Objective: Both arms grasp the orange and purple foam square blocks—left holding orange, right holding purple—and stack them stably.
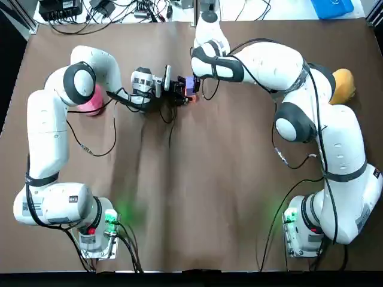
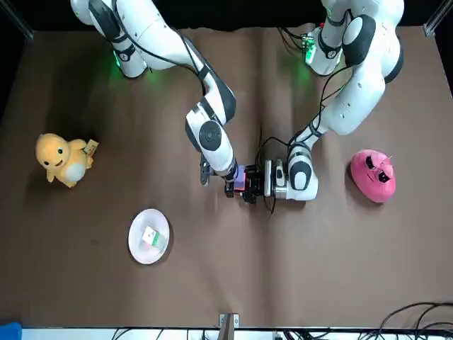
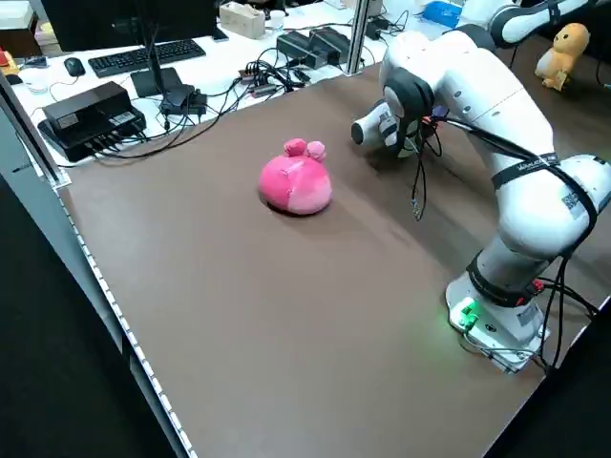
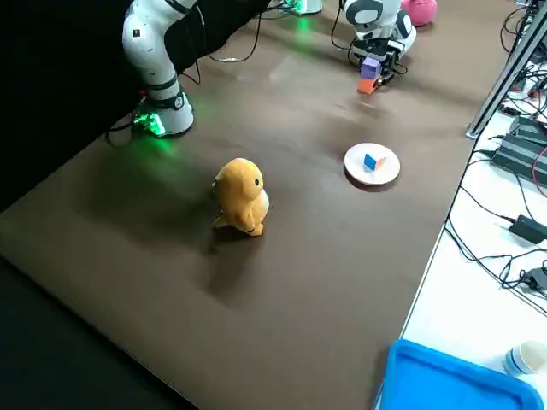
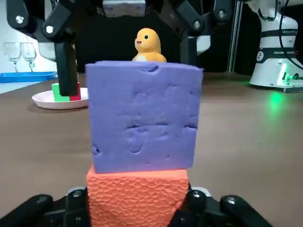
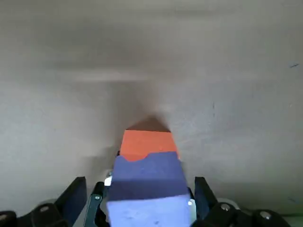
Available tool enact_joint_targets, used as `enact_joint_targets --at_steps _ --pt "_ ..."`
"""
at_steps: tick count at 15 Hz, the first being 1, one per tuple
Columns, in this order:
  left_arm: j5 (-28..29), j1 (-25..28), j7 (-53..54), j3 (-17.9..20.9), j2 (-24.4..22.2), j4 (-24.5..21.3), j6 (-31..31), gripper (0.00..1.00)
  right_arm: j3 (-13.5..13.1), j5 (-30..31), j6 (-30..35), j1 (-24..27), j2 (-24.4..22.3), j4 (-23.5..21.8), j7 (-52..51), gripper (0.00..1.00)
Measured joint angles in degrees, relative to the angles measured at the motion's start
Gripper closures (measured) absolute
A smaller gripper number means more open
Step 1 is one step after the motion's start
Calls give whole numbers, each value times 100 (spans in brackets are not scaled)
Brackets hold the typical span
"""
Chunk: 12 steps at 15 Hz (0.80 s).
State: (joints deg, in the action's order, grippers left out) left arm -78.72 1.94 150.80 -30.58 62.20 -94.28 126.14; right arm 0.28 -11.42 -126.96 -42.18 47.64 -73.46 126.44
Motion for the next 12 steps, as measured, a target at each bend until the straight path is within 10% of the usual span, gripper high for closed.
enact_joint_targets --at_steps 4,12 --pt "0 -27 64 133 15 21 91 1 8 0 194 -2 -2 35 -1 0" --pt "1 77 64 138 12 78 -32 0 8 0 325 0 -24 68 -5 0"
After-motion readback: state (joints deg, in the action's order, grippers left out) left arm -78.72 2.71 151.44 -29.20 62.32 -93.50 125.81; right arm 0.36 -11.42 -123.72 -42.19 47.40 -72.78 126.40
